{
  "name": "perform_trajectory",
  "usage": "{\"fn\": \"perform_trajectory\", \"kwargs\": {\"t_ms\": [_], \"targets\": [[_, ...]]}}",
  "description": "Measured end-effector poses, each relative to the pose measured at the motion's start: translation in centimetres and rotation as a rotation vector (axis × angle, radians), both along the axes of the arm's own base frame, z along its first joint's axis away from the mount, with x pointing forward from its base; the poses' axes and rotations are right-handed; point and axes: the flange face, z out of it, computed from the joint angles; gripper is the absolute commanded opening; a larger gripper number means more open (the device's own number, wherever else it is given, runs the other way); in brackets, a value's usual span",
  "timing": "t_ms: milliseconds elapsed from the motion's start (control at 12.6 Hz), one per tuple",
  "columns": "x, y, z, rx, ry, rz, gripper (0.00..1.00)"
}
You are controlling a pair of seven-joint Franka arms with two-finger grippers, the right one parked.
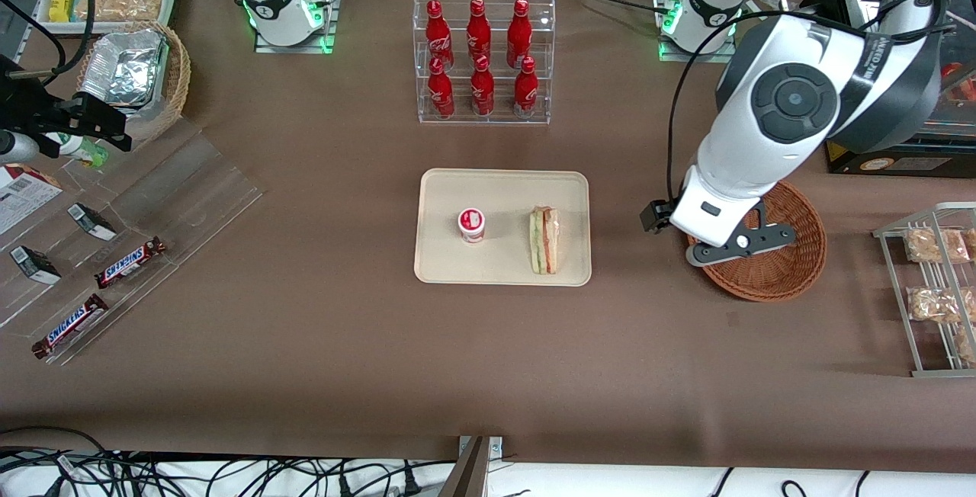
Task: Place sandwich from basket to tray
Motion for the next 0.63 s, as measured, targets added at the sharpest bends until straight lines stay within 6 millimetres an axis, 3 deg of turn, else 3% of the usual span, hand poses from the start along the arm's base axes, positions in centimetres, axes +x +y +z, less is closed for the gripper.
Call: {"fn": "perform_trajectory", "kwargs": {"t_ms": [397, 635], "targets": [[1.0, 4.5, 0.3, -0.013, 0.044, -0.060, 1.00], [1.8, 8.8, 2.7, -0.024, 0.071, -0.126, 1.00]]}}
